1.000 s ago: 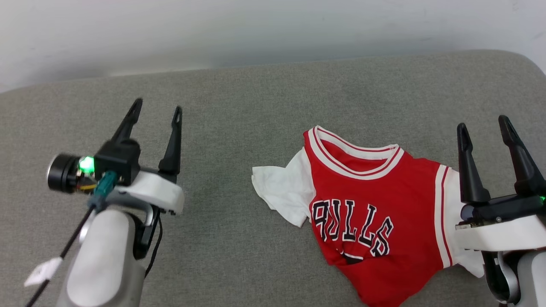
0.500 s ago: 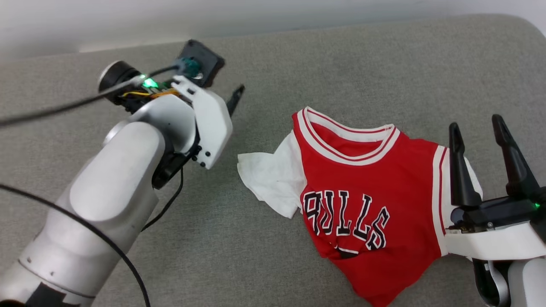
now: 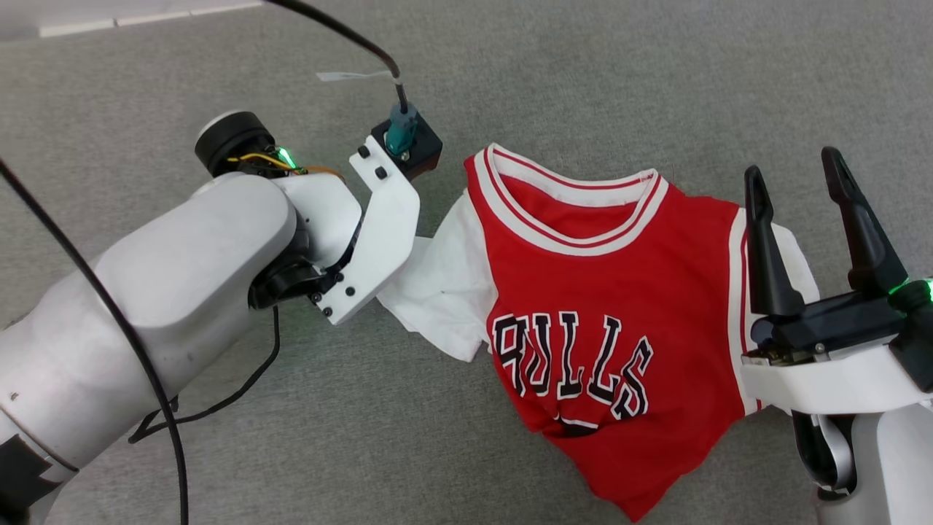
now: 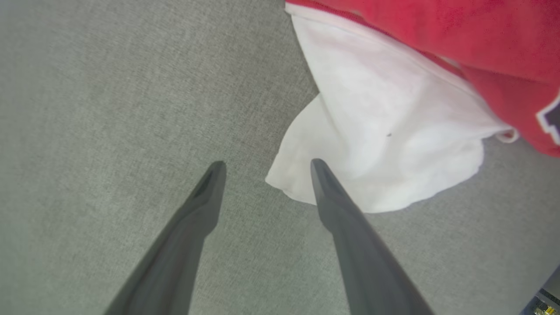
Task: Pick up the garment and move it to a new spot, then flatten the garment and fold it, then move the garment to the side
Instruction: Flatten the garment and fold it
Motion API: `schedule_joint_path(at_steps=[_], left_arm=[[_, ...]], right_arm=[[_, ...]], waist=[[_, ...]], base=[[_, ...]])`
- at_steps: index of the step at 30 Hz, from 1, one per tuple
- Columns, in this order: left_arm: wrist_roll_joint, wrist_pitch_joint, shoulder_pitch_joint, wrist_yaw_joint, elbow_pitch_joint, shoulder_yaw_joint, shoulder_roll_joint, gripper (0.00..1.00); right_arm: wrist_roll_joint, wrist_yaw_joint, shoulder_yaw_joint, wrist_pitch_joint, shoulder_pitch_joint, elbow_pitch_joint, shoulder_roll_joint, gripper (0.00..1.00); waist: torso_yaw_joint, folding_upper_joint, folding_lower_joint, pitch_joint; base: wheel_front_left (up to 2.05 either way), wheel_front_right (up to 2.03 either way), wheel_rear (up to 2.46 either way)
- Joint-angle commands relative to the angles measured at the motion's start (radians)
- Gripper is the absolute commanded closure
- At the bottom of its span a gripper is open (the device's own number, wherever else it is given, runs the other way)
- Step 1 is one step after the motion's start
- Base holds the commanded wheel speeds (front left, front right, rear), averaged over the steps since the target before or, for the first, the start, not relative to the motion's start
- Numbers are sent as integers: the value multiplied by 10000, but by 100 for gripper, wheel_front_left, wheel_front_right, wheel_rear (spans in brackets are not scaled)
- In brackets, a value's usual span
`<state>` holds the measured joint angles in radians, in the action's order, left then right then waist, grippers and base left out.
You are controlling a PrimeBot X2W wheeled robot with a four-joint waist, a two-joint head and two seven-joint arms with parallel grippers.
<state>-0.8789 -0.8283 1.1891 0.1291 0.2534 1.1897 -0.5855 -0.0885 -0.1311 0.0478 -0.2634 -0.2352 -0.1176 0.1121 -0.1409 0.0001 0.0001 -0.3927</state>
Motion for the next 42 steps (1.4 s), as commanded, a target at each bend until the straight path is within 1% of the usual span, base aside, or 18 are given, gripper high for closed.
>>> schedule_joint_path(at_steps=[1,5,9,11,15,21,23,28,32,35,39,42], left_arm=[[-180,-98,196,-3,24,232,-49,0],[-546,-375,254,-3,188,750,-10,0],[-148,-851,-141,-3,98,956,7,0],[115,-945,-412,-1,-32,999,-8,100],[331,-625,-522,-3,-143,994,-37,100],[-78,475,-354,-2,-173,899,-410,100],[-360,827,-428,-2,-93,903,-666,100],[-1030,1413,-681,-2,225,845,-1665,100],[-1463,1624,-1101,-34,618,732,-2405,100],[-1740,1709,-1493,-164,988,707,-2734,100],[-2021,1879,-2038,-346,1501,709,-2869,100],[-2146,2002,-2425,-443,1901,738,-2711,100]], right_arm=[[-23,7,34,-18,-165,34,-59,0],[-21,7,65,-18,-349,59,-112,0],[40,7,78,-19,-494,89,-176,0],[54,7,82,-19,-555,123,-190,0],[107,7,-16,-19,-558,235,-205,0],[153,7,-316,-19,-169,427,-221,0],[135,7,-419,-19,18,440,-240,0],[118,7,-496,-19,425,501,-265,0],[146,7,-496,-19,551,539,-212,0],[141,7,-438,-19,538,568,-158,0],[143,7,-334,-19,564,672,-137,0],[136,8,-306,-19,610,760,-140,0]], waist=[[-127,-1,-1,-183],[-210,-1,-1,-414],[-247,-1,-1,-567],[-250,-1,-1,-600],[-101,-1,-1,-439],[466,-1,-1,234],[692,-1,-1,478],[1150,-1,-1,915],[1333,-1,-1,1034],[1353,-1,-1,1029],[1270,-1,-1,986],[1198,-1,-1,1005]], base=[[0,0,0],[0,0,0],[0,0,0],[0,0,0],[0,0,0],[0,0,0],[0,0,0],[0,0,0],[0,0,0],[0,0,0],[0,0,0],[0,0,0]])
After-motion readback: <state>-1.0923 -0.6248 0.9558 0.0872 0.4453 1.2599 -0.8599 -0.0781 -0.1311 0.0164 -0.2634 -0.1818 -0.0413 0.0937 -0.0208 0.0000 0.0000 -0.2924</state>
